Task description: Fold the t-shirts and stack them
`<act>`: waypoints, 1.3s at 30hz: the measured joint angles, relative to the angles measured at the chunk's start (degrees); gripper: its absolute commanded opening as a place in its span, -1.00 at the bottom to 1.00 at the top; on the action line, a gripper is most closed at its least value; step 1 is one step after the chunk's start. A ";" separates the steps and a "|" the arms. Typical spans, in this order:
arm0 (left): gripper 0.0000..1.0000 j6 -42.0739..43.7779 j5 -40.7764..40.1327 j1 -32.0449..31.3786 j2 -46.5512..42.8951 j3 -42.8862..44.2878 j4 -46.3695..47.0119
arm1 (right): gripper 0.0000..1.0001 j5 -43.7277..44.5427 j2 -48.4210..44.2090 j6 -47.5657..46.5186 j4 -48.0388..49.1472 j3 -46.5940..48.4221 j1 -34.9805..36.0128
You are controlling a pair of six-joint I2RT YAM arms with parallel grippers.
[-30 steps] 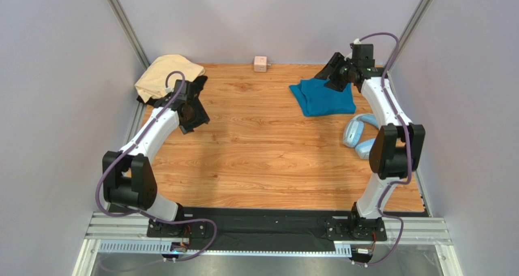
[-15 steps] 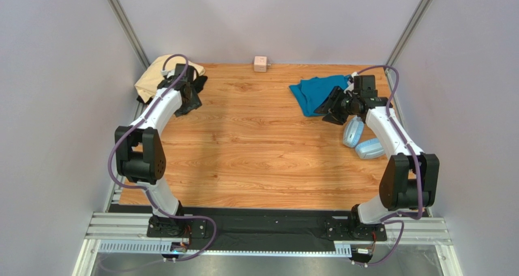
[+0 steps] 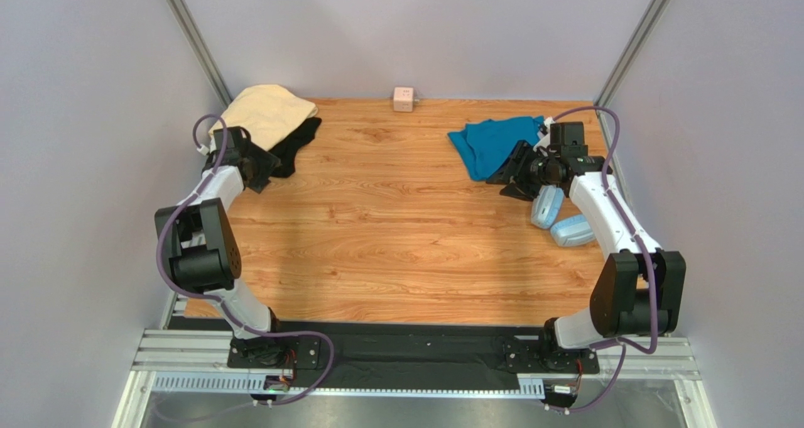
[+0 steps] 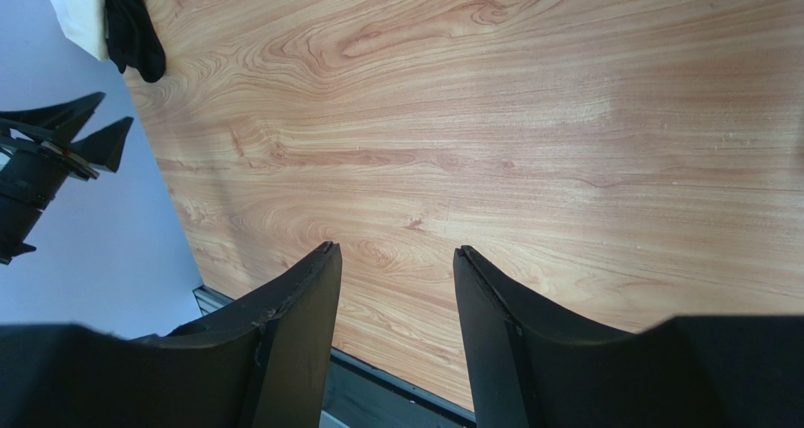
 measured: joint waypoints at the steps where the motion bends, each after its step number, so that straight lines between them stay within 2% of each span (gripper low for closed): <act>1: 0.25 -1.03 1.68 0.46 0.42 -0.09 1.90 | 0.06 -0.04 0.00 -0.20 -0.22 0.00 0.00; 11: 0.27 -9.94 10.08 2.56 1.55 -4.39 17.38 | 0.07 -0.35 -0.52 -1.79 -3.37 -0.17 0.00; 16: 0.32 -11.98 12.52 3.34 -0.11 -6.56 17.09 | 0.07 -0.74 -0.70 -1.90 -3.76 -1.27 0.00; 21: 0.29 -14.51 10.84 4.83 -10.10 -12.31 16.13 | 0.06 -2.14 0.63 -1.75 -4.00 -1.33 0.07; 28: 0.32 -16.41 12.26 11.58 -10.73 -5.38 14.32 | 0.06 -3.50 5.49 -1.68 -3.98 1.20 0.61; 32: 0.36 -20.00 10.12 11.65 -16.04 -6.84 12.09 | 0.05 -4.02 6.47 -1.68 -4.00 2.38 1.14; 36: 0.33 -27.17 3.78 11.76 -25.79 -11.30 10.45 | 0.06 -4.68 8.31 -1.68 -4.00 3.87 1.64; 39: 0.27 -31.89 -1.01 11.80 -30.29 -11.15 8.22 | 0.05 -5.03 9.99 -1.68 -4.22 4.96 2.14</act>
